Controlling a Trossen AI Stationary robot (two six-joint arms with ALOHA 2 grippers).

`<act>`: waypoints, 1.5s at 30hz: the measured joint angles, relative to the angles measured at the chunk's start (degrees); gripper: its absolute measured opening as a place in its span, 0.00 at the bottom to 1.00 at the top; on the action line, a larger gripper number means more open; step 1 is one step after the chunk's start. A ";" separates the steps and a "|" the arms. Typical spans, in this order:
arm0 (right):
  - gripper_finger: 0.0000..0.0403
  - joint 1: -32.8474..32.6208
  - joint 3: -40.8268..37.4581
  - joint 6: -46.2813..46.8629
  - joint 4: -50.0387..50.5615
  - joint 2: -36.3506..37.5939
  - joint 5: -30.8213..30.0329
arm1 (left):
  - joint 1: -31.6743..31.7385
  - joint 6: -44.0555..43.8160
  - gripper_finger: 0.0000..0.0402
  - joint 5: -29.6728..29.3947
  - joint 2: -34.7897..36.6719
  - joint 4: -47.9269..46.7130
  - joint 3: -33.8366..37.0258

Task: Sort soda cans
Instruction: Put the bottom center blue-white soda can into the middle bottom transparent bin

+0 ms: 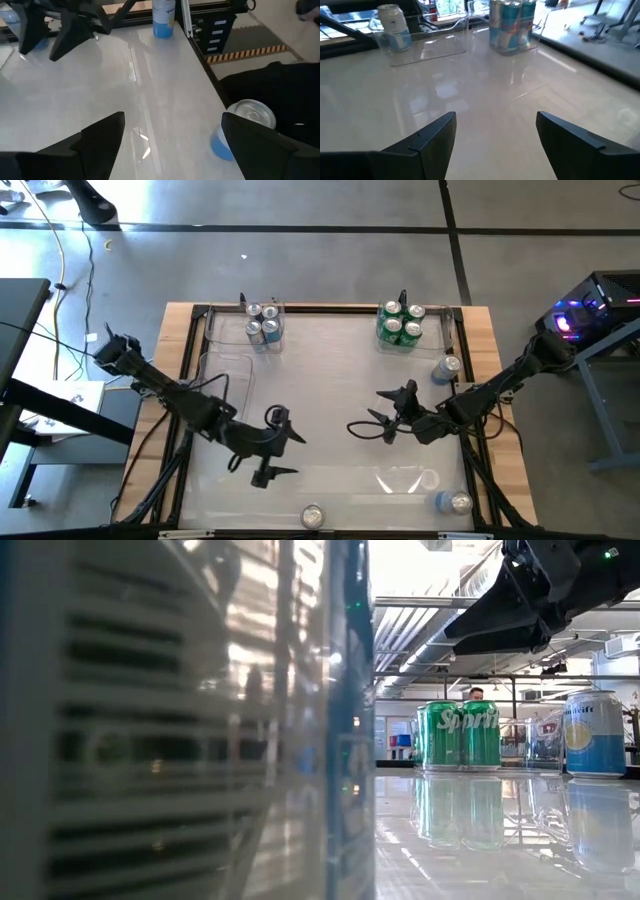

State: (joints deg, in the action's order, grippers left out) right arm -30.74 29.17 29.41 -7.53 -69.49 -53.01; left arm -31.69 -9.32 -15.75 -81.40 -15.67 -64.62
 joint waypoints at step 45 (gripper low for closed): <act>0.67 -0.04 0.02 14.22 -0.22 -0.02 5.39 | -10.97 10.05 0.82 0.70 -18.98 25.57 0.02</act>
State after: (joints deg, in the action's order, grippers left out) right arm -30.79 29.19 43.63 -7.75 -69.51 -47.62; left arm -42.66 0.73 -15.04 -100.37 9.90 -64.60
